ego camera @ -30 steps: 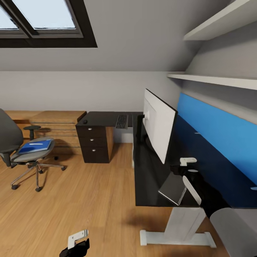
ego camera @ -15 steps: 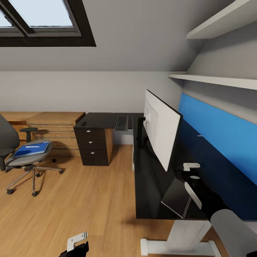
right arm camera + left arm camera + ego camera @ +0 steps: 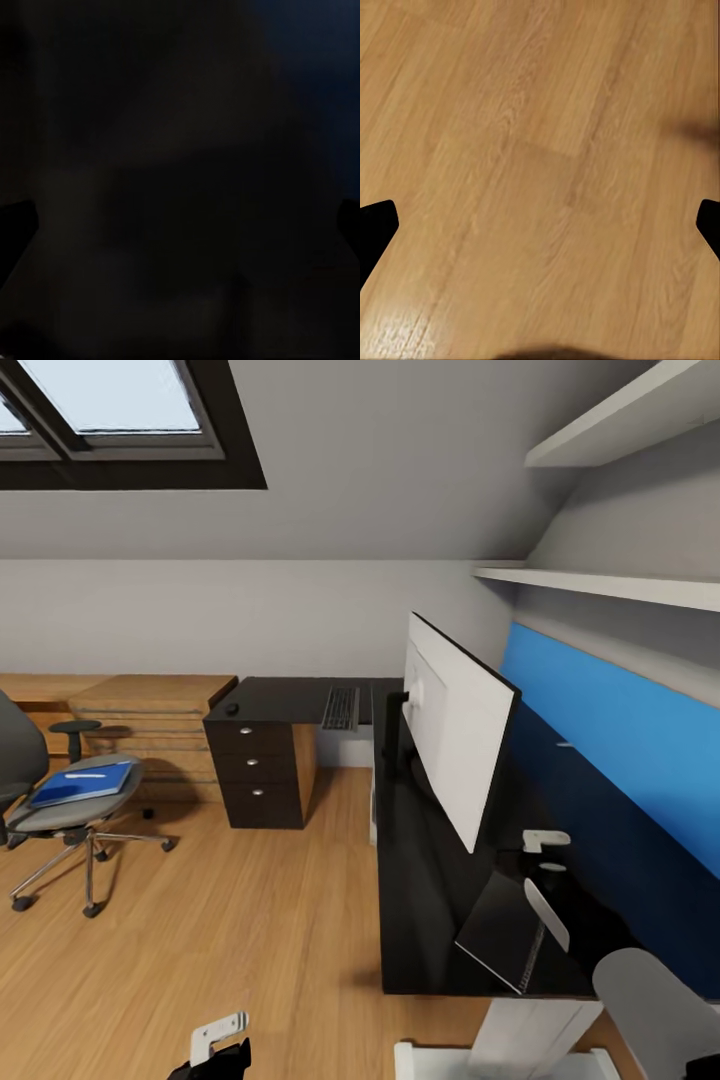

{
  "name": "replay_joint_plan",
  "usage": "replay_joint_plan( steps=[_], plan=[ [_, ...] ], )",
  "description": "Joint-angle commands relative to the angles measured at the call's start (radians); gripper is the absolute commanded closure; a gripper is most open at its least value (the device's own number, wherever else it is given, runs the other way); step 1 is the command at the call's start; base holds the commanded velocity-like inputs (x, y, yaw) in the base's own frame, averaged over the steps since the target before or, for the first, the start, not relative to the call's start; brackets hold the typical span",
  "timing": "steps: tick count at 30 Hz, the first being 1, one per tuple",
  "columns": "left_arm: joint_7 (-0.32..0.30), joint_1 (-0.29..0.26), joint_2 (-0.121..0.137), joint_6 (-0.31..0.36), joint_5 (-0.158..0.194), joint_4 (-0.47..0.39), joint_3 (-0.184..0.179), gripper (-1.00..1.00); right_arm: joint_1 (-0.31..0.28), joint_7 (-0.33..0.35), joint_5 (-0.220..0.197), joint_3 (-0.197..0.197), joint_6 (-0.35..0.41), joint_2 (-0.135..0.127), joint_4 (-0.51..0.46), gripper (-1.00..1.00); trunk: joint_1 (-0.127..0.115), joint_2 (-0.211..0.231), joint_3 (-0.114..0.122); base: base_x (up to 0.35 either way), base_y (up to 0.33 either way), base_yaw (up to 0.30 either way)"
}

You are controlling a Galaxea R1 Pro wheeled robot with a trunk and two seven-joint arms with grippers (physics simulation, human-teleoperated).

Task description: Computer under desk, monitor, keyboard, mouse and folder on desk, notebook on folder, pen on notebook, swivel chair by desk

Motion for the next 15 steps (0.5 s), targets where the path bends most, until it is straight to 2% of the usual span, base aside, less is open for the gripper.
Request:
replay_joint_plan(
  steps=[1, 15],
  plan=[
    [0.009, -0.001, 0.002, 0.004, 0.004, -0.002, -0.007, -1.0, -0.001, -0.01, -0.01, 0.007, 0.004, -0.002, 0.002, -1.0, 0.0, -0.001, -0.001, 0.08, 0.0, 0.0],
    [0.01, -0.001, 0.002, 0.003, 0.012, -0.008, -0.012, -1.0, -0.003, -0.006, -0.014, 0.0, 0.012, -0.008, 0.016, -1.0, 0.0, -0.001, -0.001, 0.019, 0.0, 0.0]
  ],
)
